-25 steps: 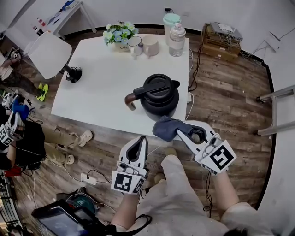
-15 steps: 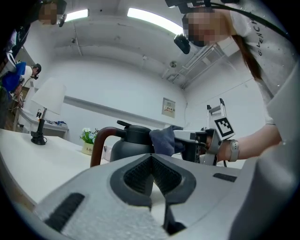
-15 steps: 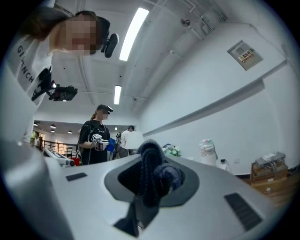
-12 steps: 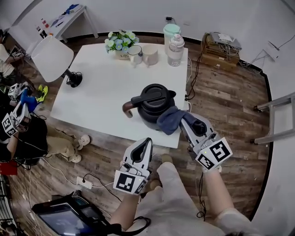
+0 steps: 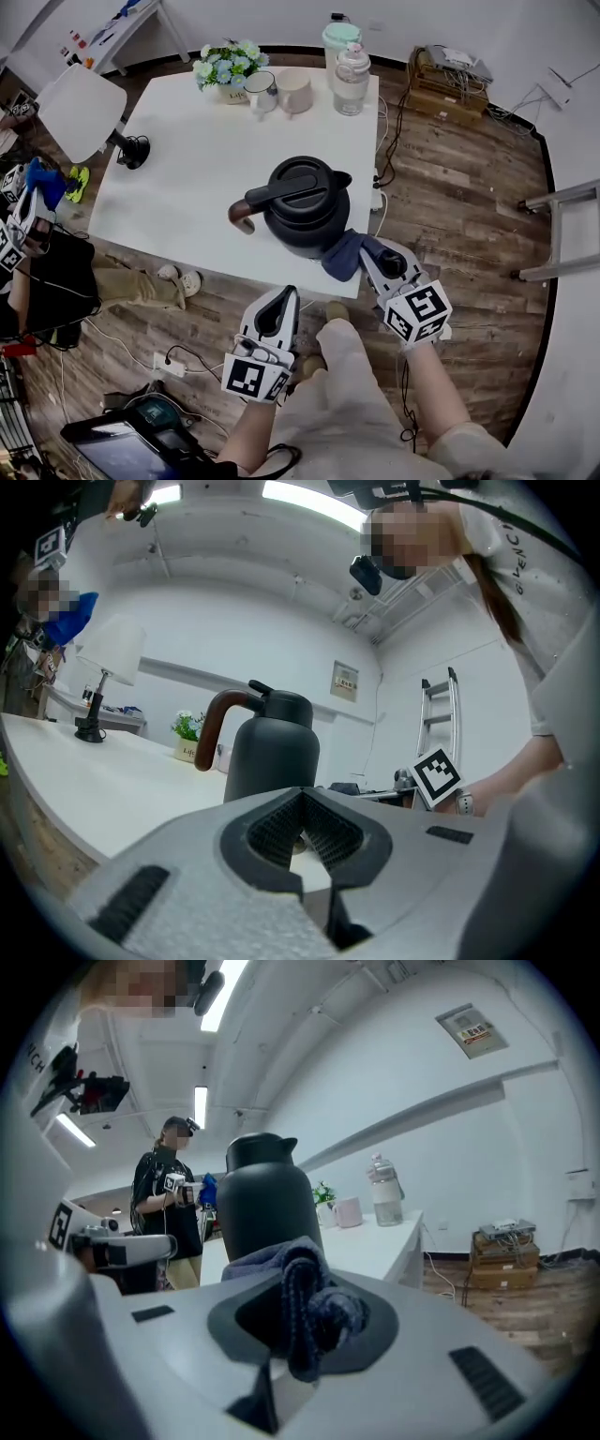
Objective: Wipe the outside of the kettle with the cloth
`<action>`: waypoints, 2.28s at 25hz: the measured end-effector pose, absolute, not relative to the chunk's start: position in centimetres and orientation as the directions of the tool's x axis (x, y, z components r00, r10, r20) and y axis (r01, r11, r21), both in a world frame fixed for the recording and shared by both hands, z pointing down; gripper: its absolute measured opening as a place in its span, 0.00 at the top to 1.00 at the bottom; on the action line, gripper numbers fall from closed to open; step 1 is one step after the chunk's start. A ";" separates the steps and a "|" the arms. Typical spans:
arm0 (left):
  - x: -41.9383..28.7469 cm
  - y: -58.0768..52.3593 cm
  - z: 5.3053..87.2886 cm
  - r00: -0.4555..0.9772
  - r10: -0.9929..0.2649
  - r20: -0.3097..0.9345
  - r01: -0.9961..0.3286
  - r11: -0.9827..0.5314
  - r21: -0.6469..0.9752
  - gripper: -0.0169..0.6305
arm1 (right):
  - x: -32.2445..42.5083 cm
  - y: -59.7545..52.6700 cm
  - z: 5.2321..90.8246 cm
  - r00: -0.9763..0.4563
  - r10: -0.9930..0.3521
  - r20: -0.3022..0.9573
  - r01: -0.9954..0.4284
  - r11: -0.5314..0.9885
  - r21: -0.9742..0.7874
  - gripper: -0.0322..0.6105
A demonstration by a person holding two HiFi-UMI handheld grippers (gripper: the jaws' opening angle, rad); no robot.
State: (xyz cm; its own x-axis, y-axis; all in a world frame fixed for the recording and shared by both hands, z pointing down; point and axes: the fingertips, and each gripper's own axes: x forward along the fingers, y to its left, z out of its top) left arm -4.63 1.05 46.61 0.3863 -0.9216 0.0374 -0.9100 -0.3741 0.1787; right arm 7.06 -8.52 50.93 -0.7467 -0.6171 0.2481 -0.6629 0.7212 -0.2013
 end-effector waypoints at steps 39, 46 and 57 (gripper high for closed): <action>-9.1 0.3 39.1 0.294 -0.955 -0.044 -0.929 -0.296 0.224 0.96 | 5.5 -13.1 34.9 -0.887 -0.462 0.010 -0.462 0.885 -0.058 0.85; -9.6 -0.1 39.1 0.284 -0.957 -0.052 -0.930 -0.289 0.228 0.96 | 7.6 -16.5 33.0 -0.828 -0.560 -0.013 -0.560 0.828 -0.016 0.85; -9.9 -1.0 37.8 0.262 -0.961 -0.084 -0.941 -0.274 0.199 0.96 | -5.4 -19.2 30.7 -0.997 -0.029 0.065 -0.028 0.999 0.016 0.85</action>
State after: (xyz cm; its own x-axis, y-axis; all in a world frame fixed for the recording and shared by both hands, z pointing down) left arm -9.86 -0.98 37.84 0.2622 -0.9613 -0.0841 -0.9409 -0.2741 0.1991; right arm -5.37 -19.19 30.66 -0.9974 -0.0294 0.0651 -0.0284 0.9995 0.0159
